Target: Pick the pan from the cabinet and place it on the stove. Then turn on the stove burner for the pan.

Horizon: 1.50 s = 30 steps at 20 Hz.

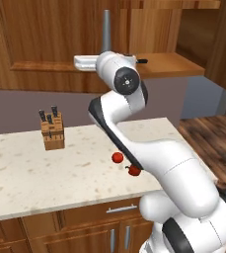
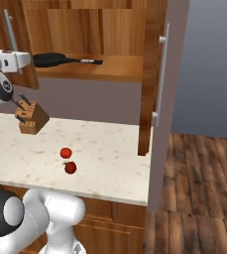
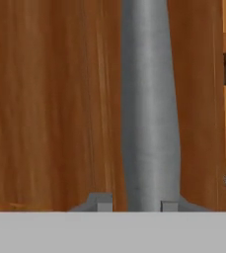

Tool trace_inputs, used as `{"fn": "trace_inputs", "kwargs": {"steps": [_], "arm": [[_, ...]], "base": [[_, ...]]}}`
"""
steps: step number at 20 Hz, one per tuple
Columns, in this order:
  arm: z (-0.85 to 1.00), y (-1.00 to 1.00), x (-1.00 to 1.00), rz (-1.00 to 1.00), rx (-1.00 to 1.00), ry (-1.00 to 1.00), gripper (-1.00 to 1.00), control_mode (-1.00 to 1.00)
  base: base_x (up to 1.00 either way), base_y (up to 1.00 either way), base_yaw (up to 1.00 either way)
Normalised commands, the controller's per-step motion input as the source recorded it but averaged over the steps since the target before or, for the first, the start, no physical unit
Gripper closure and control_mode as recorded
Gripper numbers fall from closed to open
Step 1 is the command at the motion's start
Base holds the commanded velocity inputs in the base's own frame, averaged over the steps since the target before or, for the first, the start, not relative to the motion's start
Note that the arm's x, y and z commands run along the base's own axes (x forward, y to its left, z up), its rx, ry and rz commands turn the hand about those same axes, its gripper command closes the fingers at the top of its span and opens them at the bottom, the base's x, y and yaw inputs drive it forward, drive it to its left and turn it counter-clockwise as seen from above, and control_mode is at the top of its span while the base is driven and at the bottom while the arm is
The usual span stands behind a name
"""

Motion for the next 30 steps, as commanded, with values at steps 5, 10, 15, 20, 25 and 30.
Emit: {"fn": "trace_inputs", "kwargs": {"steps": [5,10,15,20,25,30], "arm": [[0.00,0.52,-0.61,-0.03,0.00,0.00,1.00,-1.00],[0.00,0.55,-0.65,-0.03,0.00,0.00,1.00,-1.00],[0.00,0.61,-0.63,-0.02,0.00,0.00,1.00,-1.00],[-0.02,0.40,-0.70,0.00,0.00,0.00,1.00,-1.00],[-0.04,0.28,-0.52,0.00,0.00,0.00,-1.00,-1.00],[0.00,0.15,-0.42,0.00,0.00,-0.02,-1.00,-1.00]], "base": [[0.00,0.00,0.00],[0.00,0.00,0.00],[0.00,0.00,0.00],[0.00,0.00,0.00],[0.00,0.00,0.00],[0.00,0.00,0.00]]}}
